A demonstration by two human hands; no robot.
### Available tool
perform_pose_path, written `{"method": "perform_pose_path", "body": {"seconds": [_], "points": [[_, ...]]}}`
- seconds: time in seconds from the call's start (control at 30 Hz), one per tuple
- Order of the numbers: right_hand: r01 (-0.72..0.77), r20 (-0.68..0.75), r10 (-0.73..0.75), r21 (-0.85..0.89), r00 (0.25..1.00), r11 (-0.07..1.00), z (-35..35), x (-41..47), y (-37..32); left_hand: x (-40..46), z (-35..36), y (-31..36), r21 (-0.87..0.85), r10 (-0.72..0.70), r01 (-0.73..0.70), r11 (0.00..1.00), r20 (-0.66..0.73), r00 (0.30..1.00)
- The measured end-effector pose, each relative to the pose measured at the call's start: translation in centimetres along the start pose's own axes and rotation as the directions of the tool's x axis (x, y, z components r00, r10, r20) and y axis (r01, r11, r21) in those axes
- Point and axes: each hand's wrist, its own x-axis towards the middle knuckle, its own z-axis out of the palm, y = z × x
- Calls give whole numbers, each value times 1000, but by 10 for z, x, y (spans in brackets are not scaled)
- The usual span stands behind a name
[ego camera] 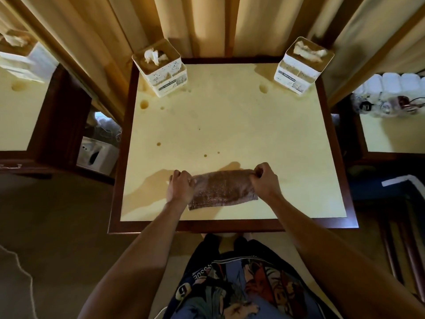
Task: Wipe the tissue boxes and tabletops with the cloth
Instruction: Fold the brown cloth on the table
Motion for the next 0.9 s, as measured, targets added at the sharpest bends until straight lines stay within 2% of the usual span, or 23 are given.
{"method": "perform_pose_path", "body": {"seconds": [0.1,0.23,0.33,0.47,0.8,0.9], "points": [[-52,2,52,75,999,996,2,5,0,2,-4,0,-135,-37,37,990,2,999],[-140,34,136,152,990,978,4,13,1,-3,-11,9,-361,-73,86,928,51,996],[-230,80,217,210,973,950,2,19,4,-7,-13,16,-410,-50,48,911,5,999],[-271,91,255,284,963,920,2,25,13,-10,-18,30,-432,-10,-11,902,-47,999],[-50,108,11,365,994,930,1,6,-42,3,-8,95,-452,141,-152,879,-58,988],[-9,118,-39,382,992,924,5,1,-50,1,-4,121,-467,162,-138,874,11,987]]}}
